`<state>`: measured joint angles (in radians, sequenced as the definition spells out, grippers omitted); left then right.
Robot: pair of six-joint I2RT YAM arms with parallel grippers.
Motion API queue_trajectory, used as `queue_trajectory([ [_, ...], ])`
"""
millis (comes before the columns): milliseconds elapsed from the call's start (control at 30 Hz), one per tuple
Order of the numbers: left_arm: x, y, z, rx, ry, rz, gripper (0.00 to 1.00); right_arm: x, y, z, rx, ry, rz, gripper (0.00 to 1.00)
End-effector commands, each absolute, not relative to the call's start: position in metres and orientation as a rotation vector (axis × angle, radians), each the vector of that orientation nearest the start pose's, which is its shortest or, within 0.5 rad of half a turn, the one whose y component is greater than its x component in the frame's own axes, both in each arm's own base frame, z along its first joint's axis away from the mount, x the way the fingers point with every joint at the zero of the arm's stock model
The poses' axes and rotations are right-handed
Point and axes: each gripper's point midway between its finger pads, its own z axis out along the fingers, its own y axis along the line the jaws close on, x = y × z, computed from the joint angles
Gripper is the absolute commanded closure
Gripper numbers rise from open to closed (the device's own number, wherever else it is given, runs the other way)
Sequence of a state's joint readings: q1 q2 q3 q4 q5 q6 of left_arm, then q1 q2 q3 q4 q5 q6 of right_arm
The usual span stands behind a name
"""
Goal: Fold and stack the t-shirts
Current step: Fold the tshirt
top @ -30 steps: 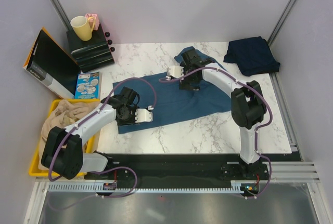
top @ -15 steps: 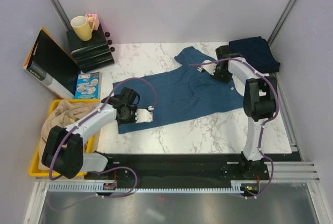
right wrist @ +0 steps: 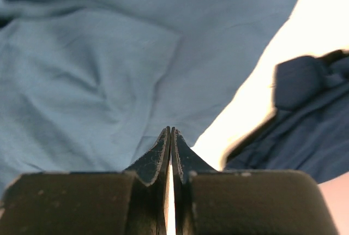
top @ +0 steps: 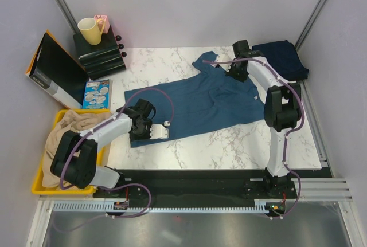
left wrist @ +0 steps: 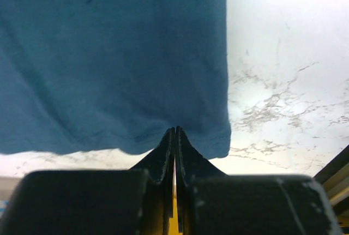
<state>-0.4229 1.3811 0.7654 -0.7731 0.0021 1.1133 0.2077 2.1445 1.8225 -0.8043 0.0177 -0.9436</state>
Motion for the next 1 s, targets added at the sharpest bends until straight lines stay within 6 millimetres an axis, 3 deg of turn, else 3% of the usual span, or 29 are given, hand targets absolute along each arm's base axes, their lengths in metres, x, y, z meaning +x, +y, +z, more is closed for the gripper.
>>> queue_trajectory([
  [0, 0.219, -0.065, 0.014, 2.125, 2.146, 0.004, 0.98, 0.511, 0.087, 0.079, -1.421, 2.268, -0.16, 0.92],
  [333, 0.225, -0.066, -0.005, 2.155, 2.196, -0.011, 0.98, 0.511, 0.123, 0.051, -1.455, 2.269, -0.098, 0.92],
  [633, 0.217, -0.061, -0.009, 2.177, 2.213, -0.017, 0.98, 0.513, 0.102, 0.009, -1.465, 2.324, -0.211, 0.94],
  [967, 0.172, -0.039, -0.025, 2.234, 2.322, -0.065, 0.98, 0.533, 0.089, -0.003, -1.44, 2.318, -0.306, 0.94],
])
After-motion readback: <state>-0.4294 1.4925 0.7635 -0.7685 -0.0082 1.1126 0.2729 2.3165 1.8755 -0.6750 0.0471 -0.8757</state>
